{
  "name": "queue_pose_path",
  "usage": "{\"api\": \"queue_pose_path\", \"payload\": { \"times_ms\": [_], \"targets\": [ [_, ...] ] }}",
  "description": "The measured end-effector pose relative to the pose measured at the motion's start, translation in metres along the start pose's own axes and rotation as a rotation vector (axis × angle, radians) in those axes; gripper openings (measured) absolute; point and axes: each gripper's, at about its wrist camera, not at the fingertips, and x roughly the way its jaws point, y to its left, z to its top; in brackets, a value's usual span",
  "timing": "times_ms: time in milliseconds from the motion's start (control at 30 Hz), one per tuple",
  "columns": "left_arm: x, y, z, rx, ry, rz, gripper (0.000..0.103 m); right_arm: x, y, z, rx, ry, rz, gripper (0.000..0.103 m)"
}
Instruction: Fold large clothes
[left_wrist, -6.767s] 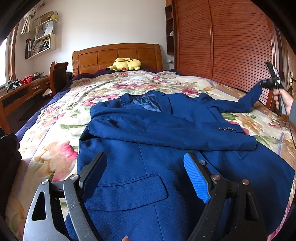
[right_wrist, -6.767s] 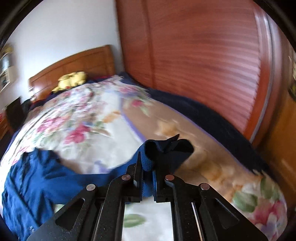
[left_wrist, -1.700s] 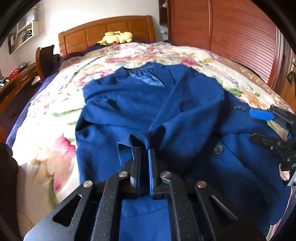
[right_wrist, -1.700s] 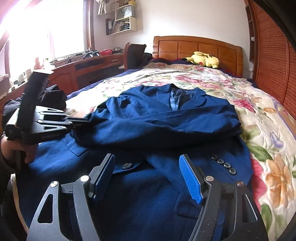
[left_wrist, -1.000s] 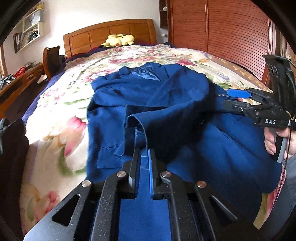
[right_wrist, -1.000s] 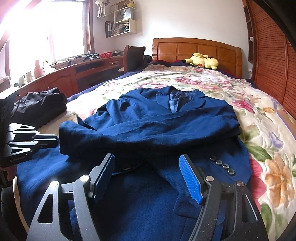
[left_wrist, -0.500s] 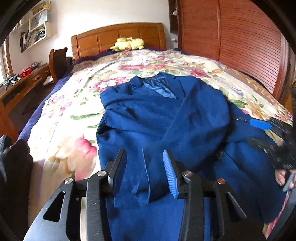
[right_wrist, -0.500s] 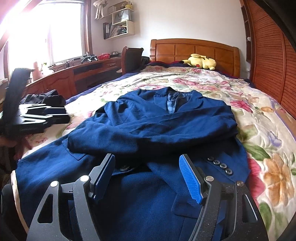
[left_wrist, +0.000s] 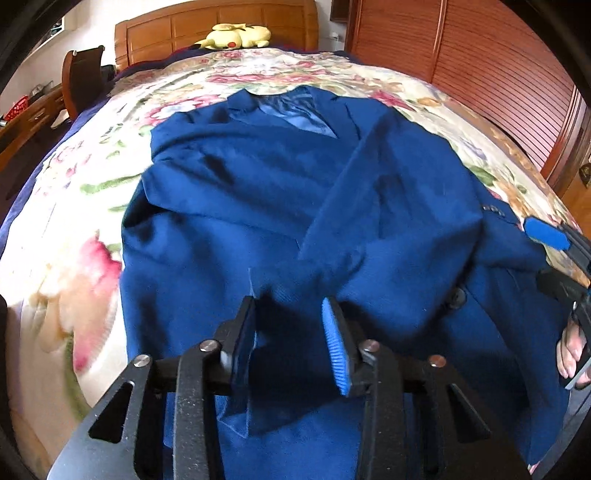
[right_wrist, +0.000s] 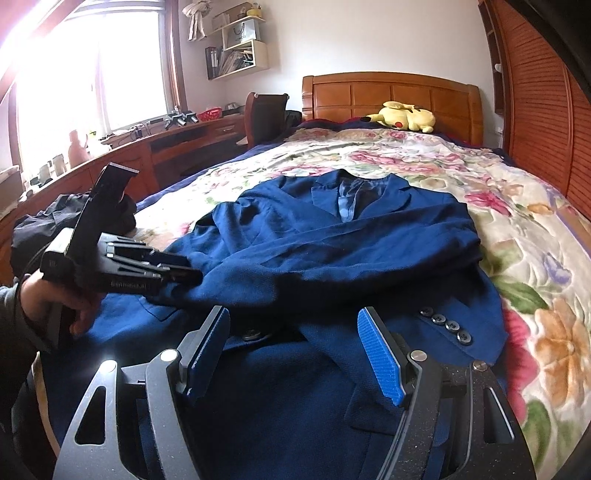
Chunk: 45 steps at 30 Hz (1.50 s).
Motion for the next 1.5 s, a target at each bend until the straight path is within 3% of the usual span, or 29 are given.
{"api": "queue_pose_path", "payload": {
  "times_ms": [133,200,433,667,867,967,1033,1167,1233,1333,1500],
  "targets": [
    [-0.004,-0.004,-0.003,0.022,-0.014,0.003,0.007,0.002,-0.001,0.001,0.010,0.003,-0.002,0.074],
    [-0.015,-0.007,-0.006,0.039,-0.048,0.015,0.005,0.002,-0.001,0.001,0.014,0.004,-0.005,0.074],
    [-0.074,-0.025,-0.029,0.062,-0.175,0.005,0.004,0.001,-0.002,0.000,0.035,-0.001,-0.017,0.074],
    [-0.088,-0.047,-0.076,0.094,-0.142,-0.018,0.005,-0.003,0.001,-0.002,0.025,-0.018,-0.039,0.074],
    [-0.097,-0.045,-0.088,0.066,-0.137,-0.004,0.006,-0.007,0.003,-0.004,0.005,-0.027,-0.055,0.074],
    [-0.108,-0.040,-0.091,0.052,-0.160,-0.002,0.017,-0.007,0.003,-0.005,0.005,-0.024,-0.055,0.074],
    [-0.117,-0.035,-0.090,0.047,-0.184,0.017,0.034,-0.007,0.002,-0.005,0.004,-0.020,-0.054,0.074],
    [-0.129,-0.024,-0.085,0.037,-0.219,0.061,0.049,-0.006,0.001,-0.004,0.003,-0.018,-0.049,0.074],
    [-0.131,-0.019,-0.083,0.029,-0.231,0.095,0.069,-0.006,0.001,-0.004,0.003,-0.018,-0.049,0.074],
    [-0.132,-0.013,-0.083,0.023,-0.246,0.136,0.076,-0.006,0.001,-0.004,0.002,-0.017,-0.048,0.074],
    [-0.128,-0.002,-0.087,-0.006,-0.235,0.147,0.076,-0.005,0.001,-0.003,-0.002,-0.014,-0.045,0.074]
  ]
}}
